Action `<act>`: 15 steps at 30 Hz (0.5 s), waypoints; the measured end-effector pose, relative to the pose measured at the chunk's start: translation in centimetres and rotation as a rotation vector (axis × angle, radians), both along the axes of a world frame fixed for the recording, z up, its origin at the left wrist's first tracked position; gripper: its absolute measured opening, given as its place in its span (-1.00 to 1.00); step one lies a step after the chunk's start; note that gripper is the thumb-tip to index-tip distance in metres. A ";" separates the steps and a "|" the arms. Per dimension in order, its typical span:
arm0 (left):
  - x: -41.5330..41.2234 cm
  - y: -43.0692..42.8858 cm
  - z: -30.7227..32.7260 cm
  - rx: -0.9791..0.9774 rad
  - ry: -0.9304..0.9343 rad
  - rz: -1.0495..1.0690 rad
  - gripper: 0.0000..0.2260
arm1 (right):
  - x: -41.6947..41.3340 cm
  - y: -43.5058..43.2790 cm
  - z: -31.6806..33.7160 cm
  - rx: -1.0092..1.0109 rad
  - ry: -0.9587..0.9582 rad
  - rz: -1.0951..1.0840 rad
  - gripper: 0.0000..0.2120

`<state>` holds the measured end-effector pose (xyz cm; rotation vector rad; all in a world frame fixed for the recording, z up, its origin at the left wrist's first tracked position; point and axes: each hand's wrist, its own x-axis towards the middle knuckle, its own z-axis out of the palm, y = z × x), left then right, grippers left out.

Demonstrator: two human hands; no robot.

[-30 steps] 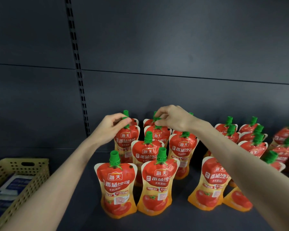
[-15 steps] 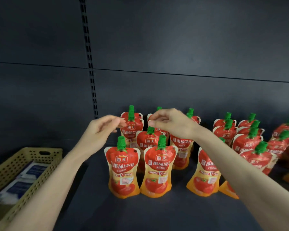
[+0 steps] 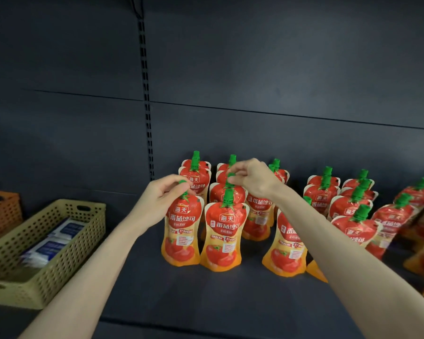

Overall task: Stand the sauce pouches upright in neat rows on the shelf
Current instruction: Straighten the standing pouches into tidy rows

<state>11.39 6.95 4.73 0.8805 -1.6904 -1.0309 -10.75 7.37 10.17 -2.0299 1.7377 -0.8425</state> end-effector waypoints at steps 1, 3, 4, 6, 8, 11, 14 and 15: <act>-0.3 -0.4 0.0 0.003 -0.003 0.005 -0.88 | -0.3 0.0 -0.1 0.002 0.011 -0.010 -0.75; -0.8 -1.4 0.1 0.011 0.006 0.015 -0.88 | -0.7 0.1 -0.2 0.001 0.026 -0.027 -0.74; -0.9 -1.9 0.1 0.011 0.015 0.020 -0.87 | -0.8 0.0 -0.2 -0.005 0.027 -0.037 -0.74; -1.2 -2.8 0.0 0.009 0.019 0.034 -0.87 | -1.0 0.0 -0.3 -0.017 0.022 -0.055 -0.75; -1.5 -3.5 0.0 0.008 0.024 0.046 -0.86 | -0.9 0.0 -0.4 -0.025 0.021 -0.063 -0.74; -1.6 -4.4 0.1 -0.009 0.043 0.052 -0.85 | -0.8 0.0 -0.5 -0.035 0.027 -0.064 -0.74; -1.6 -5.1 0.3 -0.031 0.050 0.043 -0.85 | -0.9 -0.1 -0.6 -0.049 0.026 -0.077 -0.73; -1.7 -5.3 0.3 -0.032 0.045 0.034 -0.86 | -0.9 -0.2 -0.6 -0.053 0.025 -0.083 -0.73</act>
